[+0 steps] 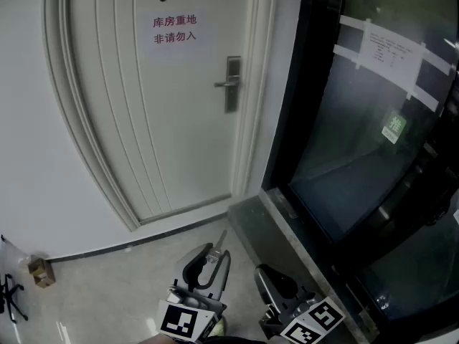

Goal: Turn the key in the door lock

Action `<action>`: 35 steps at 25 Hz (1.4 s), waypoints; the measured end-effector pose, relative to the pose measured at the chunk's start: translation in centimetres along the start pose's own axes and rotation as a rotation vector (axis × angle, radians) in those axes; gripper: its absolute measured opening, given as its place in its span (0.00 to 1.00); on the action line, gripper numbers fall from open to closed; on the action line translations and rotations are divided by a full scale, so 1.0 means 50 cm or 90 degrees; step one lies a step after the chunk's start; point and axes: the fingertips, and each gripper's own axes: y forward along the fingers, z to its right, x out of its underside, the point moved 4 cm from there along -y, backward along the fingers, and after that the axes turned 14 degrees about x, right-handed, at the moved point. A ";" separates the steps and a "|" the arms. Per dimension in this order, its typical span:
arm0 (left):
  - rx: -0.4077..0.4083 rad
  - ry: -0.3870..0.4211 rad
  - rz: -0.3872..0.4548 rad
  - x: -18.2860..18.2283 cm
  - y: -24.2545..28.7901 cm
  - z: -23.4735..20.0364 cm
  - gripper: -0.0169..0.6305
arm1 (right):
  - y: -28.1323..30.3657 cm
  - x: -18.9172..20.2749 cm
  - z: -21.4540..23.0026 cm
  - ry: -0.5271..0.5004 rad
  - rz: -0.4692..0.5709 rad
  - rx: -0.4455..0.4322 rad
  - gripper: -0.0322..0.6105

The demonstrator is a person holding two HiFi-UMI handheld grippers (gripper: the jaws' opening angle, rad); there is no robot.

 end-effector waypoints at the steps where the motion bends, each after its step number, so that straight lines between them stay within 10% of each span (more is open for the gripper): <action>1: 0.001 0.004 0.001 -0.001 0.007 -0.016 0.22 | 0.020 -0.001 0.002 0.000 0.002 0.000 0.08; 15: -0.007 0.019 -0.009 0.008 0.170 -0.161 0.22 | 0.215 -0.032 0.097 0.018 0.001 -0.017 0.08; 35: -0.105 0.061 -0.005 0.047 0.625 -0.342 0.22 | 0.510 -0.198 0.459 0.021 -0.014 -0.082 0.08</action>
